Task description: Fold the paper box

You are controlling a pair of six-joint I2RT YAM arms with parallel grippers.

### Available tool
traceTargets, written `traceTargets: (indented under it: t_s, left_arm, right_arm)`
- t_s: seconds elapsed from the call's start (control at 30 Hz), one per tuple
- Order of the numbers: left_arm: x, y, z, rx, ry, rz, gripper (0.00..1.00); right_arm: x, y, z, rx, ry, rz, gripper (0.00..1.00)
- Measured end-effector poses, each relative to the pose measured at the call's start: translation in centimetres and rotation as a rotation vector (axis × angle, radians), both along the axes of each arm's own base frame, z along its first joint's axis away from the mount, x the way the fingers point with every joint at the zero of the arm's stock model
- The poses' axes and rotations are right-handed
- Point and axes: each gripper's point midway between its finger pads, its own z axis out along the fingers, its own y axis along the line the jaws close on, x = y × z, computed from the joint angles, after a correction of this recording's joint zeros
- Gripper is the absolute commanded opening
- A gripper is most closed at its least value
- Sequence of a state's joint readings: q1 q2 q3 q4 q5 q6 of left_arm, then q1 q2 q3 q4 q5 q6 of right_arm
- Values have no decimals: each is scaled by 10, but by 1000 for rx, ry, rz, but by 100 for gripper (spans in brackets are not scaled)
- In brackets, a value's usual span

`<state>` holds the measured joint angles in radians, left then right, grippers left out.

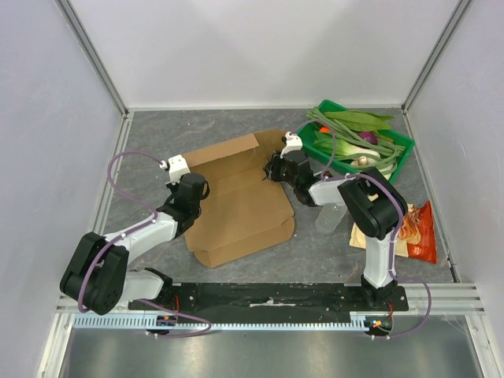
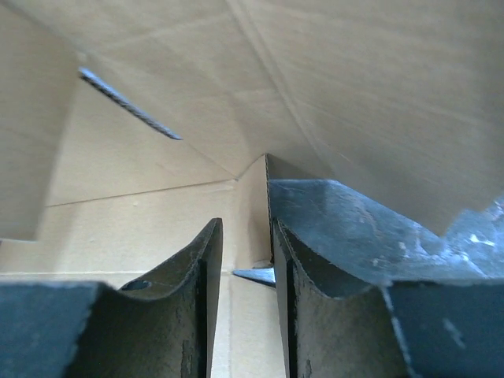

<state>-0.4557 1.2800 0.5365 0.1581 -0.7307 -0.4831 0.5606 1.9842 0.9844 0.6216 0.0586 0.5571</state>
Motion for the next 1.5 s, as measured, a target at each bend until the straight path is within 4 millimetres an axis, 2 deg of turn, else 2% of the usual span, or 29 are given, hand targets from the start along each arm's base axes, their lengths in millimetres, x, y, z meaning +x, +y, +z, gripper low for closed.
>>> traceTargets:
  t_s: [0.13,0.33,0.57,0.83,1.1,1.27,1.4,1.43,1.5]
  left_arm:
    - [0,0,0,0,0,0,2]
    - [0,0,0,0,0,0,2]
    - [0,0,0,0,0,0,2]
    - [0,1,0,-2,-1,6,2]
    - [-1,4,3,0,-8,15,2]
    - [-1,4,4,-3,-11,13,2]
    - [-2,3,4,-7,-13,14,2]
    - [-2,3,4,-8,-13,14,2]
    - [-1,3,4,-10,-13,13,2]
  right_arm:
    - [-4,12,9,30,-21,39,39]
    - [-16,32,11,59,-18,112,44]
    - [-27,44,-15,47,23,167,49]
    - [-20,52,-19,46,22,163,54]
    - [-29,57,-21,3,6,165,70]
    - [-40,52,-8,-9,23,184,78]
    - [-55,39,22,5,-1,182,79]
    - [-58,35,31,11,-12,181,77]
    - [-64,27,45,16,-32,166,62]
